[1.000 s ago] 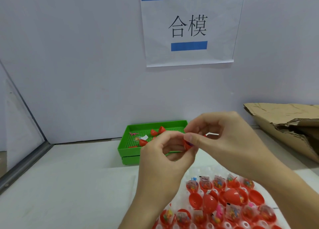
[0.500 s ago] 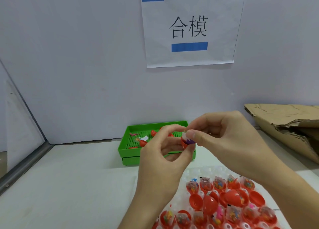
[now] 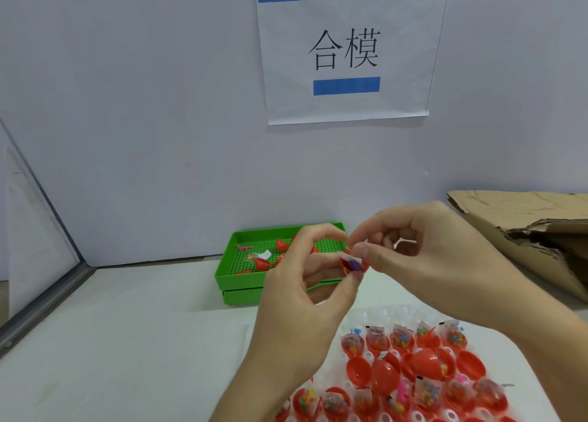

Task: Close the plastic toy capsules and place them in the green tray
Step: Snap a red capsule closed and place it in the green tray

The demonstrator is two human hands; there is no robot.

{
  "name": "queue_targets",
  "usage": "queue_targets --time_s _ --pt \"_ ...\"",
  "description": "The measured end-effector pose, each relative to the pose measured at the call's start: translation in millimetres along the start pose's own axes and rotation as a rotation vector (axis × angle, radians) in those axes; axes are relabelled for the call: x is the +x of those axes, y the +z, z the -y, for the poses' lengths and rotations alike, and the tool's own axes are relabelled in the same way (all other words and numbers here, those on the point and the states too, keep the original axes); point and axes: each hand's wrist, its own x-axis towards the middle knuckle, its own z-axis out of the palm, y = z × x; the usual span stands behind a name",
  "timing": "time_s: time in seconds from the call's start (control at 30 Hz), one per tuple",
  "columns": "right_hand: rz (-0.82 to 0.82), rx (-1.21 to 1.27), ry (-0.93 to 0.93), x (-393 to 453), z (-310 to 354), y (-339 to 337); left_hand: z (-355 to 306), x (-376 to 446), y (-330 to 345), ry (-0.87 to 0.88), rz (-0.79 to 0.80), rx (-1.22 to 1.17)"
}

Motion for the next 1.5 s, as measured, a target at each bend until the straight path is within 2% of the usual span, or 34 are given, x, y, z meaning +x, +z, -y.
queue_targets --time_s 0.33,0.43,0.5,0.6,0.67,0.73,0.8,0.93,1.13,1.37,1.5 --pt "0.012 -0.06 0.054 1 -2 -4 2 0 -2 0.023 0.029 0.009" --pt "-0.062 -0.079 0.06 2 -9 -10 4 1 -2 0.006 0.014 0.004" --pt "-0.074 -0.095 0.13 4 -21 -18 6 2 -3 -0.022 -0.006 -0.026" --pt "0.047 -0.013 0.314 6 -40 -27 5 2 -4 -0.069 -0.024 -0.135" --pt "0.156 0.197 0.375 5 -46 -31 5 3 -5 -0.103 -0.028 -0.251" --pt "0.305 0.467 0.356 2 -45 -32 4 4 -5 -0.132 -0.023 -0.354" --pt "0.396 0.585 0.278 0 -40 -31 5 5 -6 -0.148 -0.012 -0.423" --pt "0.244 0.535 0.145 3 -37 -31 8 6 -8 -0.15 -0.012 -0.477" --pt "0.243 0.498 0.113 3 -32 -28 11 6 -8 -0.171 -0.012 -0.457" --pt "0.157 0.49 0.131 4 -34 -13 14 5 -10 -0.104 -0.042 -0.137" --pt "0.159 0.462 0.127 5 -34 -8 16 5 -9 -0.098 -0.083 -0.085"
